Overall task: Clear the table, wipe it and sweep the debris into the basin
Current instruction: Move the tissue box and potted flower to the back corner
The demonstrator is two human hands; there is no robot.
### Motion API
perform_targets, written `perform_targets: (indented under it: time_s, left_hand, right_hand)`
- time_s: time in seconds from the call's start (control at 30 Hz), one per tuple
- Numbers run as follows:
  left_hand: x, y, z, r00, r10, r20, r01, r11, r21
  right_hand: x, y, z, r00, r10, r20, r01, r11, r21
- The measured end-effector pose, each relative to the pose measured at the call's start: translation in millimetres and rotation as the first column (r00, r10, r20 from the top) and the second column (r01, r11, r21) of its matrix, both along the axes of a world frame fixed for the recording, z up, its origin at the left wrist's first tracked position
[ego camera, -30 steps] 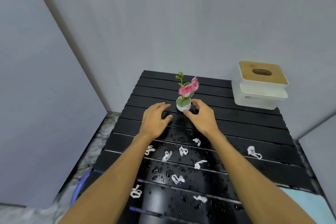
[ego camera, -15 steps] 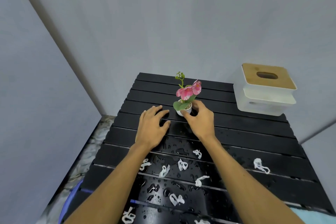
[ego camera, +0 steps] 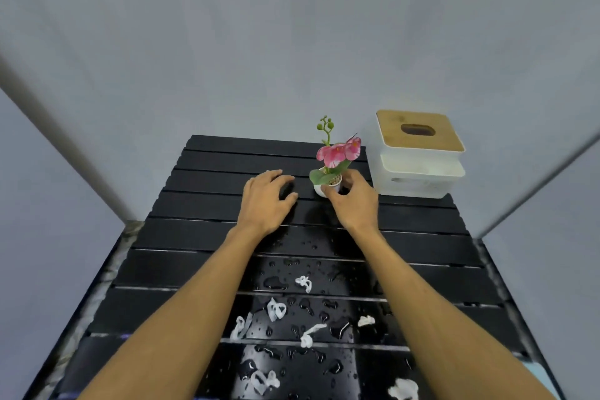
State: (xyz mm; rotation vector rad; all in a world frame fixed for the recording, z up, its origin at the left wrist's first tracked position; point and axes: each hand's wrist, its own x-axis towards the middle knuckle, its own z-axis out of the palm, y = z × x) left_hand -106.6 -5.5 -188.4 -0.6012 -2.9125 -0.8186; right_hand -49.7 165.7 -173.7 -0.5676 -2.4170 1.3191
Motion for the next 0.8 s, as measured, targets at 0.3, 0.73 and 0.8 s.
perform_targets:
  time_s: [0.3,0.73,0.8]
  left_hand:
    - [-8,13,-8,0.995,-0.017,-0.101,0.015,1.0,-0.021]
    - [-11,13,-15,0.996,0.048,-0.081,-0.043,0.997,0.066]
    - [-11,13,-16,0.996,0.05,-0.076,-0.045,0.997,0.068]
  right_hand:
    - [-23,25,-7,0.996,-0.055,-0.077,0.052,0.998,-0.036]
    - [-65,27,-15,0.956,-0.214,-0.2,0.197,0.975,-0.102]
    - [-71,28,-16,0.955,-0.225,-0.195,0.208,0.972,-0.107]
